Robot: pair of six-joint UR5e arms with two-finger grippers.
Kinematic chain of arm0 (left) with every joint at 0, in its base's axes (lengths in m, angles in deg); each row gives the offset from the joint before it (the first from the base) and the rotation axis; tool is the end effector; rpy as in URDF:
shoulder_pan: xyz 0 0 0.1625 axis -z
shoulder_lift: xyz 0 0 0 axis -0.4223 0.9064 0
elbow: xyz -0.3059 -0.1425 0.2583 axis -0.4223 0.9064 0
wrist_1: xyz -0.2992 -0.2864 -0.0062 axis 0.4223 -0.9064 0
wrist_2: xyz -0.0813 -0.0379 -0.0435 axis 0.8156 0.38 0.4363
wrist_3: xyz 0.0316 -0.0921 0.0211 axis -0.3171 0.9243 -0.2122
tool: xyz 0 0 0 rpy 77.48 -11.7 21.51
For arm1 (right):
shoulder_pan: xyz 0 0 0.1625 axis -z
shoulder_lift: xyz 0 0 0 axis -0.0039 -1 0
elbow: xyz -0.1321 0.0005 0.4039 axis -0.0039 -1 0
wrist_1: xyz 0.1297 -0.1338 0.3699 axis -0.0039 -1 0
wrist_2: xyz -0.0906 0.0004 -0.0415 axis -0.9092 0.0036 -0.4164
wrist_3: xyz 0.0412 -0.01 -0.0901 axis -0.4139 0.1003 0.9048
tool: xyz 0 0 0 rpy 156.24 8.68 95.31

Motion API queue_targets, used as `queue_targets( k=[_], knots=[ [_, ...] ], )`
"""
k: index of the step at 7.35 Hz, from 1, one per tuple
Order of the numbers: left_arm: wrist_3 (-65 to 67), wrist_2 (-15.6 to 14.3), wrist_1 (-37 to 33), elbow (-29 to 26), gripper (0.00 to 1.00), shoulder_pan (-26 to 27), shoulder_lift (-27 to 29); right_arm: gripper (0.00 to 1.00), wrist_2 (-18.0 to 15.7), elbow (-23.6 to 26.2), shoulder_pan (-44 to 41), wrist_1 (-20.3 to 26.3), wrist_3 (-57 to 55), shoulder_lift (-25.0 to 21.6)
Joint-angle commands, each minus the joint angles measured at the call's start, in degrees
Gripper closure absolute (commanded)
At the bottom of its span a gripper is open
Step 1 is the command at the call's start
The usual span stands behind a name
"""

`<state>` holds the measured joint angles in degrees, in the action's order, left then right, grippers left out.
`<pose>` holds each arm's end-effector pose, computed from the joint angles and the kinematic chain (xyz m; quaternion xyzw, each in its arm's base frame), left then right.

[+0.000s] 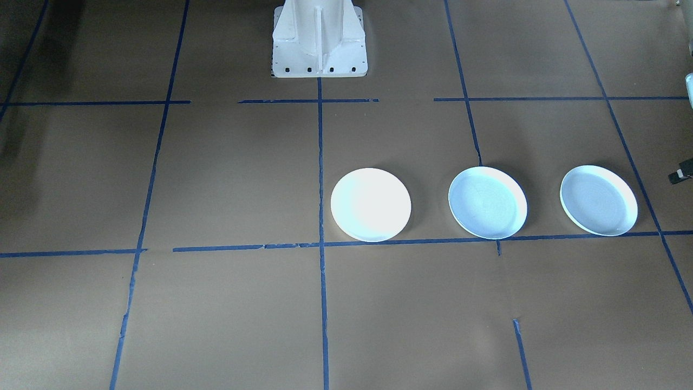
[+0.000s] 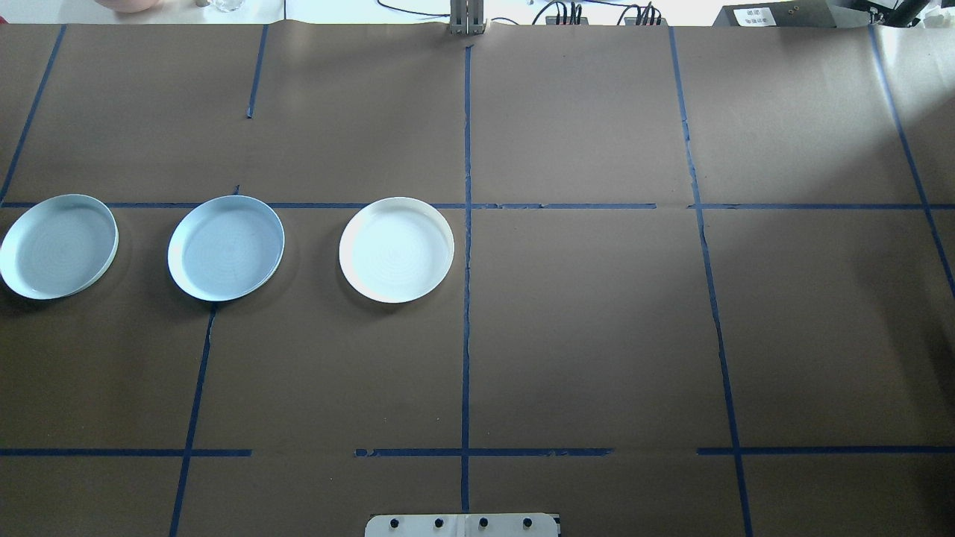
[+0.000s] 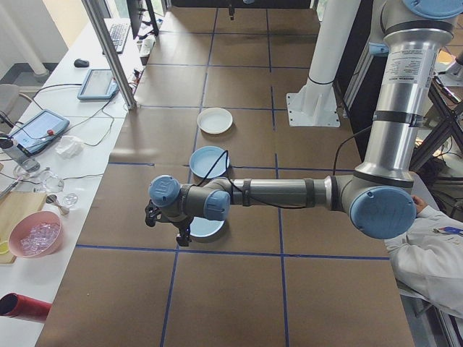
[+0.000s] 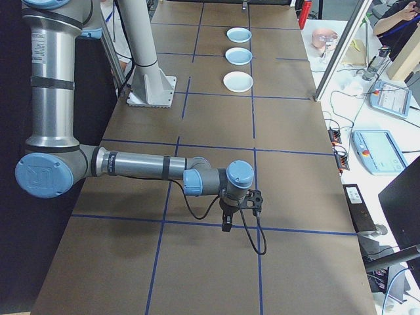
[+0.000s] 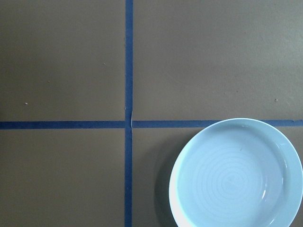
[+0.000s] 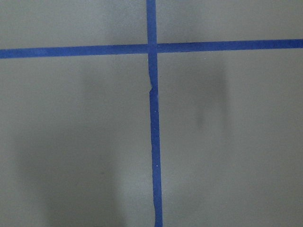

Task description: Stack plate in center

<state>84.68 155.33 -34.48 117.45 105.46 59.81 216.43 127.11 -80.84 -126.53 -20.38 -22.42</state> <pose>0.0368 -0.5520 0.6602 -0.0254 0.4370 0.0247 0.8988 -0.0097 -0.4667 0.6874 -0.0438 -0.3570 0.0108 0.9330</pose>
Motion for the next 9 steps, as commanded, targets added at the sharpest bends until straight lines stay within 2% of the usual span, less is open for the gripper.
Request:
queue_targets(
  k=[1, 3, 4, 7, 9],
  knots=[
    [2.27, 0.26, -3.55, -3.34, 0.0, -1.55, 0.85, 0.0, 0.0, -0.05, -0.07, 0.0, 0.0, 0.0],
    [2.2, 0.17, -5.95, -6.07, 0.0, -1.64, 0.85, 0.0, 0.0, -0.05, 0.02, 0.0, 0.0, 0.0],
    [2.55, 0.0, -9.6, -10.0, 0.0, -3.46, 1.9, 0.0, 0.0, 0.04, -0.07, 0.0, 0.0, 0.0],
    [2.99, 0.08, -17.17, -17.75, 0.0, -4.01, 5.14, 0.0, 0.0, -0.05, 0.02, 0.0, 0.0, 0.0],
    [5.18, -0.18, -19.48, -19.35, 0.0, -4.01, 5.69, 0.0, 0.0, -0.05, -0.07, 0.0, 0.0, 0.0]
  ],
)
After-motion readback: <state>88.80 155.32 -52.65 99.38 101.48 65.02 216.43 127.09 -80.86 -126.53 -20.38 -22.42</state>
